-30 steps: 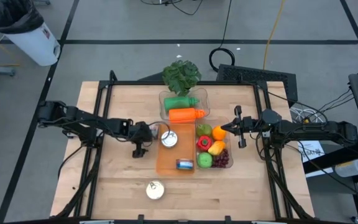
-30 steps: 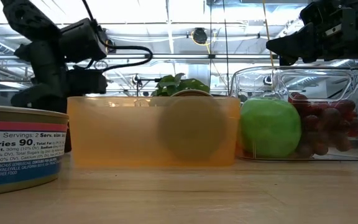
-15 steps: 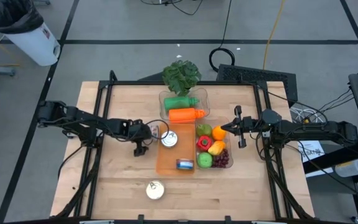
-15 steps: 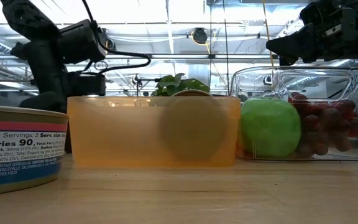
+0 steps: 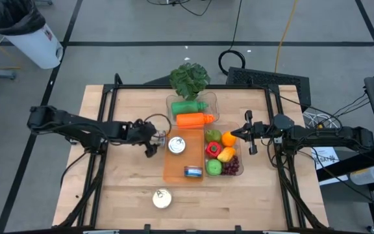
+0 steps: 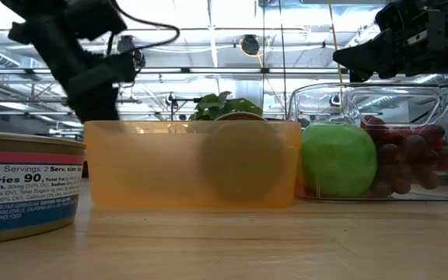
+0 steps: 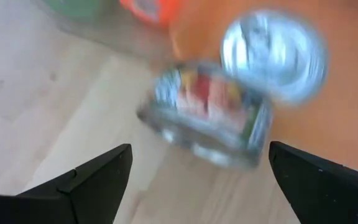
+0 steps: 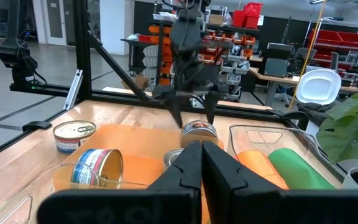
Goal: Pick & Place Food Item
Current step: Put the green tuna can into the orange bin
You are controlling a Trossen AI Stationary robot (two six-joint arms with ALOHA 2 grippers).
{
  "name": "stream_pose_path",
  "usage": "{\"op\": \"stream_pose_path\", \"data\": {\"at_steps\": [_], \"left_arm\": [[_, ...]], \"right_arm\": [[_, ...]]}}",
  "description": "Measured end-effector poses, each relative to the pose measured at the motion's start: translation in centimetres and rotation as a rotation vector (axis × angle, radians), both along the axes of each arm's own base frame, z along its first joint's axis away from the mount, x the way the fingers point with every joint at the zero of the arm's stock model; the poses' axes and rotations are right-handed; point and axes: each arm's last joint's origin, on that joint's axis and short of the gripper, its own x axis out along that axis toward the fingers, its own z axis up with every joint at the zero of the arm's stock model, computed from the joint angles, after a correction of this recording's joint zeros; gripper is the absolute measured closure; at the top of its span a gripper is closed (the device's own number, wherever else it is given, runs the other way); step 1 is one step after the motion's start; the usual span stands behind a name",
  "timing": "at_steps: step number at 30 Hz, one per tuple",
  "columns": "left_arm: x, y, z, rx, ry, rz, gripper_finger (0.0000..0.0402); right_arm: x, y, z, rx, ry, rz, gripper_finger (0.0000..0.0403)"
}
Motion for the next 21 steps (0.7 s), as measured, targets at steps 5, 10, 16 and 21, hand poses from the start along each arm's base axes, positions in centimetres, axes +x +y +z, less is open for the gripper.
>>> {"op": "stream_pose_path", "data": {"at_steps": [5,10,16,21], "left_arm": [[0.6,0.2,1.1,-0.038,-0.165,0.204,0.0011],[1.6,0.3,0.6,-0.025,-0.215,0.254,0.0011],[2.4,0.5,-0.9,0.034,-0.205,0.361,0.0011],[2.1,0.7,-1.2,-0.004,-0.216,0.496,0.0011]], "right_arm": [[0.0,0.0,0.0,0.000,0.000,0.000,0.0403],[0.0,0.0,0.0,0.000,0.000,0.000,0.0403],[0.0,0.0,0.0,0.000,0.000,0.000,0.0403],[0.0,0.0,0.0,0.000,0.000,0.000,0.0403]]}}
